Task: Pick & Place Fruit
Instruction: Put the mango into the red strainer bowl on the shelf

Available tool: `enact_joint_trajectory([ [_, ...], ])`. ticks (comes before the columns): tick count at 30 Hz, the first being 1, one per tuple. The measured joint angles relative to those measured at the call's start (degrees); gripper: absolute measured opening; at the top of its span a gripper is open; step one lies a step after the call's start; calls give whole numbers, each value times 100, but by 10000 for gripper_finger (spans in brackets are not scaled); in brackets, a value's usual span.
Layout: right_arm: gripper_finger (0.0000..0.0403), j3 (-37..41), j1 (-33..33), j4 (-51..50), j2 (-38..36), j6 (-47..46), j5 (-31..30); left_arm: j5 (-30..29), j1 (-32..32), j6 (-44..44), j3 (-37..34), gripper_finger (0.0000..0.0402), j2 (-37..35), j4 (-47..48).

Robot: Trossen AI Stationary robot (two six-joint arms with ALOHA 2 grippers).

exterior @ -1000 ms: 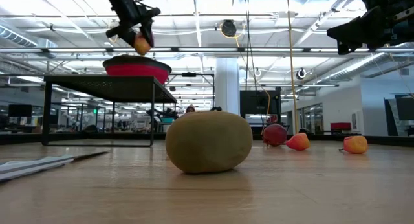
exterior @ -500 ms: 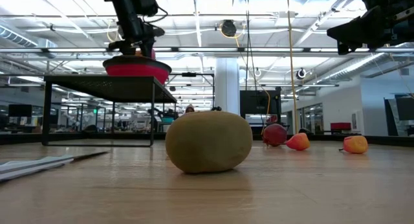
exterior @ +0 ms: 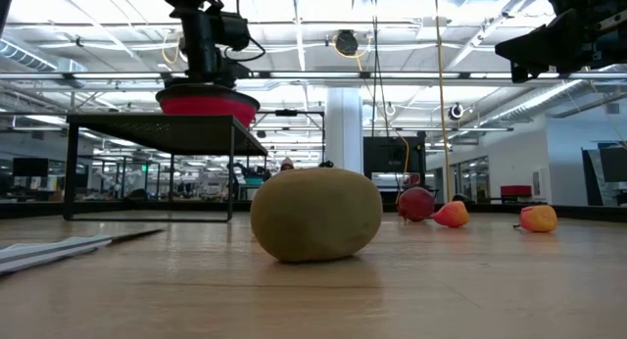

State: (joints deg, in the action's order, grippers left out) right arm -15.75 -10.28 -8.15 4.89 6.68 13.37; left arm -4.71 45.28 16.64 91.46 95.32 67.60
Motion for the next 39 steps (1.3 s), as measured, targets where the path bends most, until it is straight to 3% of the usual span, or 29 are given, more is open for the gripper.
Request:
enact_joint_trajectory([
  [39,0,0,0,-1,0,0,0,-33,-106,4,-9,226,300,281],
])
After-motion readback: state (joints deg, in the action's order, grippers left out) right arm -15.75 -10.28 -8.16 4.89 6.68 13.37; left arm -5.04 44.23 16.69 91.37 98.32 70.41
